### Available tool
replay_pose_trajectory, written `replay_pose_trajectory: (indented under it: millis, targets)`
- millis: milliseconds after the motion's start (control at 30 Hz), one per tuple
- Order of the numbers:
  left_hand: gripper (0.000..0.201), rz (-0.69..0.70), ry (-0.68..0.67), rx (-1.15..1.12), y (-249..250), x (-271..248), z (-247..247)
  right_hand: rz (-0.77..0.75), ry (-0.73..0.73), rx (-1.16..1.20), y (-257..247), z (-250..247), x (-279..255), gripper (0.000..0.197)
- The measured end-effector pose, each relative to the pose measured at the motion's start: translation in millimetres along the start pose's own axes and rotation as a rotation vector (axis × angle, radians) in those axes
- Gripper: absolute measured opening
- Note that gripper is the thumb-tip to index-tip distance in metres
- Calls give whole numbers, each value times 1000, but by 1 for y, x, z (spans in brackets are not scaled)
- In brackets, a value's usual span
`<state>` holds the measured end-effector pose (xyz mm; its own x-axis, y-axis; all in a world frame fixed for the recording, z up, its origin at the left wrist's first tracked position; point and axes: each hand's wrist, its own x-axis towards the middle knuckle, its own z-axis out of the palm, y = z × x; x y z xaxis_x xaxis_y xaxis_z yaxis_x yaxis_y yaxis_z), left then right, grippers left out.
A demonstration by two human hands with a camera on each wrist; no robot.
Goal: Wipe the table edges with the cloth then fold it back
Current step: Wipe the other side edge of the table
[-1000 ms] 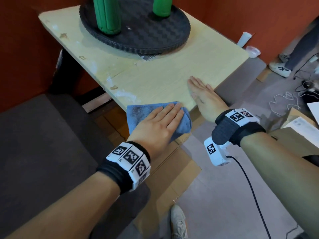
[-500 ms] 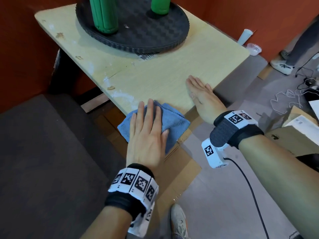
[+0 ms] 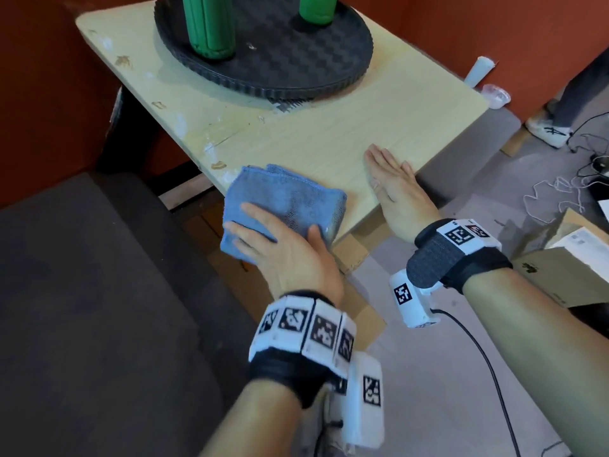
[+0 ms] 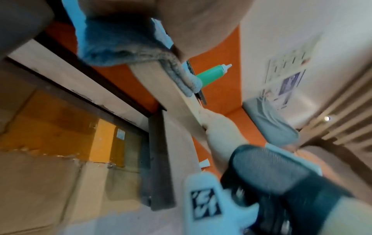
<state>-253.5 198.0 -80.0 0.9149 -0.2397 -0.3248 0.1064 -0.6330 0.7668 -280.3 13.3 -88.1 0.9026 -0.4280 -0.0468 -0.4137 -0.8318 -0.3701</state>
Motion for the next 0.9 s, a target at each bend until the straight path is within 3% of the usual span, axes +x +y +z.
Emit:
replay_pose_trajectory:
  millis: [133,200,367,467,600,800,900]
  targets:
    - [99,-160,81,-120,16,35,-3,4,-12,9,1,2,0,50]
    - [100,-146,109,-122,16,38,-5,6,-13,11,1,1,0,50]
    - [91,-30,-40,-109,0,0,3,15,4,8,0,4,0,51]
    - [98,-86,-43,-139,4,14,0,17,19,17,-1,4,1,50]
    - [97,-165,46,-233,8,35,-1,17,-1,19,-1,1,0,50]
    - [94,-163,246,-96,22,75,-13,31,-52,9,-4,-5,1,52]
    - [88,-101,198,-76,19,79,-19,4,-37,13,-12,-7,4,51]
